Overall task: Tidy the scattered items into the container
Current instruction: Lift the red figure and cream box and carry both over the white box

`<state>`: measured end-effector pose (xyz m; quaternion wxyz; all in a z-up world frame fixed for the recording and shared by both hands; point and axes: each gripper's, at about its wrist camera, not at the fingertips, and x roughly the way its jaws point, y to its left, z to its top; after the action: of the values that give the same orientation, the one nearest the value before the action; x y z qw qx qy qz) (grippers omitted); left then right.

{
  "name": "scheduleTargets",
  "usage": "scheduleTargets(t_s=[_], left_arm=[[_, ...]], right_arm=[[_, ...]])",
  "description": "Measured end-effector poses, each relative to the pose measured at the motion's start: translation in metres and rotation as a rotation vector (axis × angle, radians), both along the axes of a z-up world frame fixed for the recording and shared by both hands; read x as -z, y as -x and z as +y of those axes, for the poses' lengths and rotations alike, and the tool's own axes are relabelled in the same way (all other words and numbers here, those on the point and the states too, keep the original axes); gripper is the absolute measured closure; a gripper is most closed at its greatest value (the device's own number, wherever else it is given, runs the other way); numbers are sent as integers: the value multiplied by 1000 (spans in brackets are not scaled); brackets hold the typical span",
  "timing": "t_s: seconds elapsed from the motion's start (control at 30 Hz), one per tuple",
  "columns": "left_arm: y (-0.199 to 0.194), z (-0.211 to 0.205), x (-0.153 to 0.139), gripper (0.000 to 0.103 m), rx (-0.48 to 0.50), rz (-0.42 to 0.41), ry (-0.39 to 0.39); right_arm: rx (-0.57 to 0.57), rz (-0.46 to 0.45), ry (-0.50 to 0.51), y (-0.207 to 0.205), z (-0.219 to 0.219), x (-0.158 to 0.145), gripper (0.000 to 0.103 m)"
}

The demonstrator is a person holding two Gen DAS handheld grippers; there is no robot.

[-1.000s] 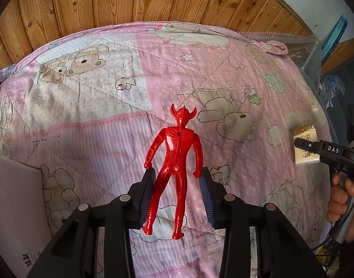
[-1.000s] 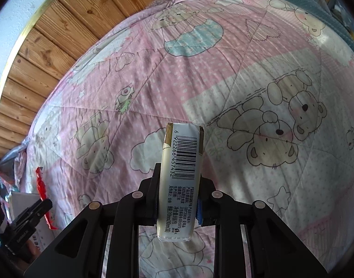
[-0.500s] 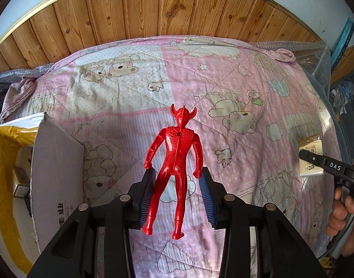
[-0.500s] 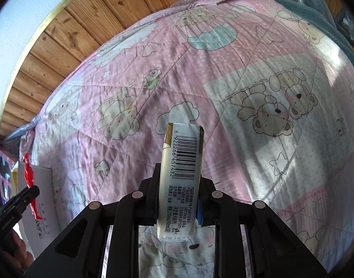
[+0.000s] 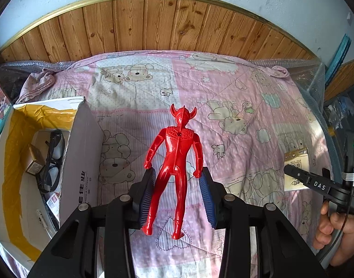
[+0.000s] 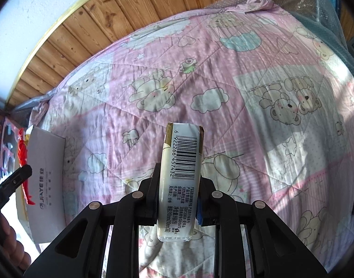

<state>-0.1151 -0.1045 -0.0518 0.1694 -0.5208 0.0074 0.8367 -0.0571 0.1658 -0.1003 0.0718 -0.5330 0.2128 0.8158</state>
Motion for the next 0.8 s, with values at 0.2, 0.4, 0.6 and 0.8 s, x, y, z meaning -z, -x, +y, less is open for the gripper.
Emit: scheduleTargets(t_s=[0.2,0.4,0.6,0.8], left_arm=[[-17,-17,-23,63,-29,70,-23],[-36,-35,-39,63,-59,133,-13],[-51,-55,-48,63,-95,161,-22],[-64,-78,-52,63,-143,163,-37]], right_arm=[[-60,12,-13,-5,-23,-10,79],[-125,17,-23,-11,-52,-16,79],[-192,26,-34,-15,-81,-23,79],[-267,41,-43,-17,-112,-33,79]])
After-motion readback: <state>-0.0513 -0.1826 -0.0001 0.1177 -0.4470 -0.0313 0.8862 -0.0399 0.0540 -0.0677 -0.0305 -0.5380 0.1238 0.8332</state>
